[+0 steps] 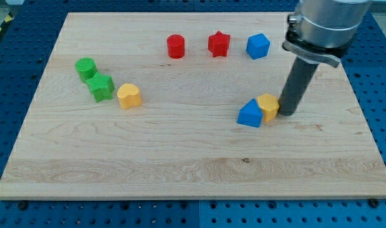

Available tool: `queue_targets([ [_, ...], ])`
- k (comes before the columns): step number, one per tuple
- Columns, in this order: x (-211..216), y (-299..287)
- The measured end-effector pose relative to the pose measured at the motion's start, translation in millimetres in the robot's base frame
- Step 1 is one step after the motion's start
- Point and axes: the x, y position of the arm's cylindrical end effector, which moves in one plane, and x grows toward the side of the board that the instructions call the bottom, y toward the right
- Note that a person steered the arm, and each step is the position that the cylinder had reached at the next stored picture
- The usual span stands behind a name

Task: Move yellow hexagon above yellow heart

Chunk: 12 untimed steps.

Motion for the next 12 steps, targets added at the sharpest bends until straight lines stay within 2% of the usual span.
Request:
queue_targets([
  [5, 6.0, -111.7],
  [8, -27.2, -161.8],
  [10, -69.6, -213.6],
  [11, -81.2, -224.9],
  [12, -86.6, -212.8],
])
